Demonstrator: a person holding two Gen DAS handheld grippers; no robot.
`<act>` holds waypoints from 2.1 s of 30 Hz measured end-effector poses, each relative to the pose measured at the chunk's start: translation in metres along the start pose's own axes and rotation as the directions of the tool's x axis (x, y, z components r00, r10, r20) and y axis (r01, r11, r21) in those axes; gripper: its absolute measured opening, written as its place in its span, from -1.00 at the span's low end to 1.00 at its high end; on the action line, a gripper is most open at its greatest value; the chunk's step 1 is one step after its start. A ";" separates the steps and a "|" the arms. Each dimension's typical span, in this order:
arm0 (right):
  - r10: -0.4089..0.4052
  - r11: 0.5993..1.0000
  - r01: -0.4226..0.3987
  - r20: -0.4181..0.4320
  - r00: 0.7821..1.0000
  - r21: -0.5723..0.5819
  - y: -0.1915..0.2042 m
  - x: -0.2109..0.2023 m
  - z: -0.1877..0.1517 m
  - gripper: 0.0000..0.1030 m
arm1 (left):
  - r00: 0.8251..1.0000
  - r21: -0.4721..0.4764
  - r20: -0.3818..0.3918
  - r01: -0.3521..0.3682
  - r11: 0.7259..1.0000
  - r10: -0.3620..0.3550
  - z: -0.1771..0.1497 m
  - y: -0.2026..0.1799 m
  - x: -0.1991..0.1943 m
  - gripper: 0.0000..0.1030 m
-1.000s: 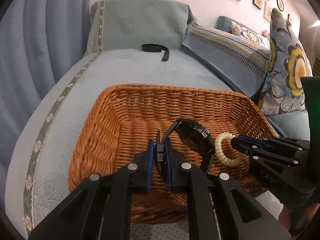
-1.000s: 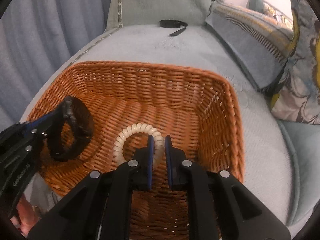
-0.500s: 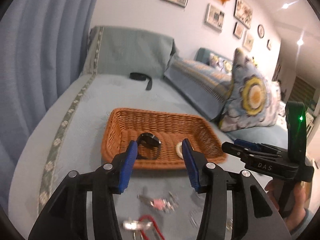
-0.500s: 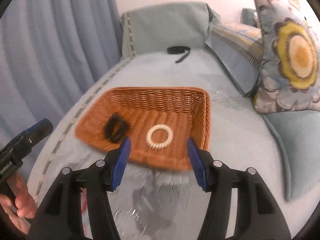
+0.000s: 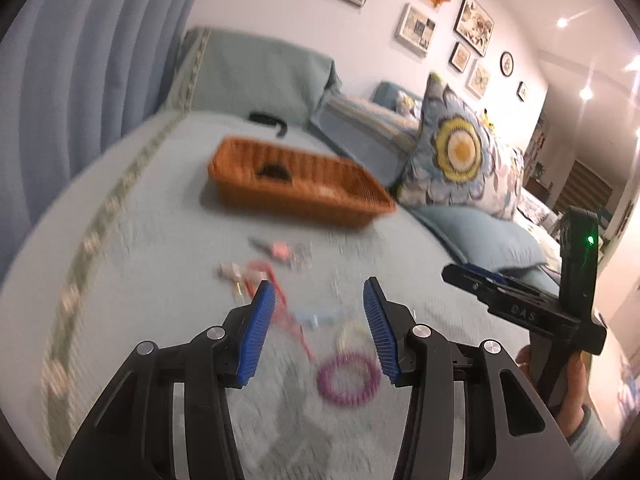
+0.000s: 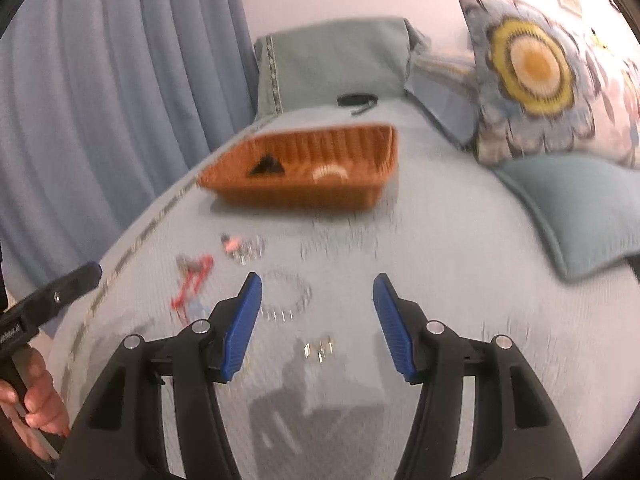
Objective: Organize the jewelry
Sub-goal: 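Grasp the purple coil with the left gripper while the right grasps the gold pendant, then carry the purple coil and gold pendant into the basket and release both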
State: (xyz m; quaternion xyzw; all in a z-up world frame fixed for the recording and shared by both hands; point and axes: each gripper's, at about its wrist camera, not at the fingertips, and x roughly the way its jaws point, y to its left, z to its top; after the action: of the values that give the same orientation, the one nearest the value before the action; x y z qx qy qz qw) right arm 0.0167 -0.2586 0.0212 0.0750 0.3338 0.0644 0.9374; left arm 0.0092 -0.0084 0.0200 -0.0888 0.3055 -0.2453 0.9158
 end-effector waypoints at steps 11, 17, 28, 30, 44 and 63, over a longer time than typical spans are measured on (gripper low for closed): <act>0.063 0.997 -0.055 -0.138 0.988 0.061 -0.008 0.029 -0.044 -0.29 | 0.987 0.010 -0.162 0.025 1.000 -0.023 -0.042 0.004 0.044 -0.39; 0.025 0.998 -0.013 -0.184 0.983 0.063 -0.005 0.044 -0.046 -0.50 | 0.980 0.048 -0.197 0.031 0.998 -0.021 -0.049 -0.004 0.053 -0.39; -0.033 0.999 0.029 -0.186 0.982 -0.024 0.018 0.060 -0.037 -0.57 | 0.972 0.121 -0.230 -0.012 0.993 0.040 -0.056 -0.014 0.062 -0.41; -0.034 0.999 0.030 -0.188 0.981 -0.024 0.020 0.064 -0.036 -0.57 | 0.972 0.150 -0.225 -0.032 0.988 0.066 -0.057 -0.018 0.064 -0.41; -0.029 0.994 0.017 -0.113 0.993 -0.110 0.037 0.047 -0.039 -0.83 | 0.974 0.197 -0.170 -0.116 0.974 0.150 -0.057 -0.023 0.061 -0.83; 0.043 0.996 -0.046 -0.040 0.998 -0.077 0.031 0.031 -0.034 -0.83 | 0.992 0.120 -0.069 -0.094 0.988 0.103 -0.044 -0.018 0.042 -0.83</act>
State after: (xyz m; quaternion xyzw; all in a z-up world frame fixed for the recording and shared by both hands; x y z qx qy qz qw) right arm 0.0167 -0.2197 -0.0187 0.0445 0.3474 0.0997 0.9313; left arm 0.0043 -0.0456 -0.0307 -0.0109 0.3288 -0.2203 0.9183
